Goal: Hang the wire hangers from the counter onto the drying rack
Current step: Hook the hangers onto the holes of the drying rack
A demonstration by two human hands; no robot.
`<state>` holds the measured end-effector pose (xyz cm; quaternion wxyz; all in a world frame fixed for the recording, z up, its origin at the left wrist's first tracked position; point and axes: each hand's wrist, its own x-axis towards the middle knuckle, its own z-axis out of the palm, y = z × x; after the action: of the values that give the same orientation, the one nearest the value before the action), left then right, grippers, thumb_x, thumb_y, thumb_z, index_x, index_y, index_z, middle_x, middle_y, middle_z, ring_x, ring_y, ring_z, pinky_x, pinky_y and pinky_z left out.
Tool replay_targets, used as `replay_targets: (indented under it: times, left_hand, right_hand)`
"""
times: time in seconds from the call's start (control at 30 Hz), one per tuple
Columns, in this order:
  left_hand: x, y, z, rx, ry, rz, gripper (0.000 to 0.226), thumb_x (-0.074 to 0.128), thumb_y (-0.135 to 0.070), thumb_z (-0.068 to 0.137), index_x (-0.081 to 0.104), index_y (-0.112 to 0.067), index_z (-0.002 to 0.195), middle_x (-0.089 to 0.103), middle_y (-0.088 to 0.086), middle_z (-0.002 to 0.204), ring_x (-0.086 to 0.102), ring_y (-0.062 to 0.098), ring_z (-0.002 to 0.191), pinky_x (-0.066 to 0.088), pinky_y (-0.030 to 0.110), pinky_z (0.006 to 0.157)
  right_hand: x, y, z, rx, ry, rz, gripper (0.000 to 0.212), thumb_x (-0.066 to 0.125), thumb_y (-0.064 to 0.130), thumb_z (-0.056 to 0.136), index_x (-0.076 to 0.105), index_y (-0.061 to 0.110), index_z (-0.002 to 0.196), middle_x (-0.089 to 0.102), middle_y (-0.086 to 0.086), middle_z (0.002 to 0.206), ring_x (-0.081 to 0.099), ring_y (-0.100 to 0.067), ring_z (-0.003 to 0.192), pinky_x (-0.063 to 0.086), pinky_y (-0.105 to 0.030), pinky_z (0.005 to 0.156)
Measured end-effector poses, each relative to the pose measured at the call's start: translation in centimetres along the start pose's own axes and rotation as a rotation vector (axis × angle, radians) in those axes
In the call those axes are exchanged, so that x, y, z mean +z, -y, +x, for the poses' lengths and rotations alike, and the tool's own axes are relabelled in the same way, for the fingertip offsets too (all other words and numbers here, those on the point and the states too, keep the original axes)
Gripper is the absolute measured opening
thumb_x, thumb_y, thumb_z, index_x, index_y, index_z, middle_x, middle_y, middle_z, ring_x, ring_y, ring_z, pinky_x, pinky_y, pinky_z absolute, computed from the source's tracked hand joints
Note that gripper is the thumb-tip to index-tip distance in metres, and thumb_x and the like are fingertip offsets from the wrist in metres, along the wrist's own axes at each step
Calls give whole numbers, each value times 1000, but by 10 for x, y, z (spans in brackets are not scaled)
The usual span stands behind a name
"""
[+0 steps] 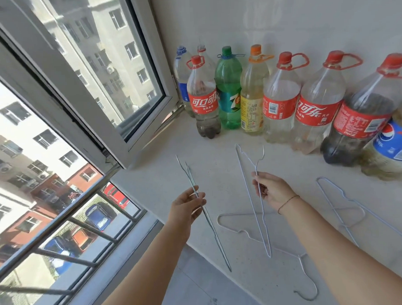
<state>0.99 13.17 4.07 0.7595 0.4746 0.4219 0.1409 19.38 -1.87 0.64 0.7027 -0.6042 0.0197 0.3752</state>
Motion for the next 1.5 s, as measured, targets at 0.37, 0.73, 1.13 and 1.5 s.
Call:
replay_targets:
  times: [0.37,0.73,1.13,1.5]
  left_hand:
    - [-20,-19,-121,189,-158,-43,36,56,7,86,57,-6,119,67,6,87,65,10,56,49,18,52]
    - [-48,-39,-329,441,-306,-120,43,57,10,84,54,-6,124,69,12,86,65,16,58,54,24,56]
    - [-110,-49,-517,643,-452,-262,44,55,10,84,55,-7,124,72,11,83,65,17,60,52,24,51]
    - [-214,-78,-659,819,-704,-210,34,53,7,87,60,-7,118,72,9,89,67,13,62,53,21,50]
  right_hand:
    - [31,38,-90,-45,314,-85,27,48,0,91,59,7,115,56,-8,76,49,-15,63,43,-22,55]
    - [81,63,-255,-83,710,-115,34,53,0,88,57,12,120,55,-6,72,50,-11,59,45,-15,44]
    - [152,81,-431,-146,1127,-257,29,54,2,87,63,16,110,53,-7,73,45,-16,63,37,-25,56]
    - [267,50,-570,-266,1384,-309,24,58,6,86,68,17,105,59,-1,70,51,-11,61,41,-22,54]
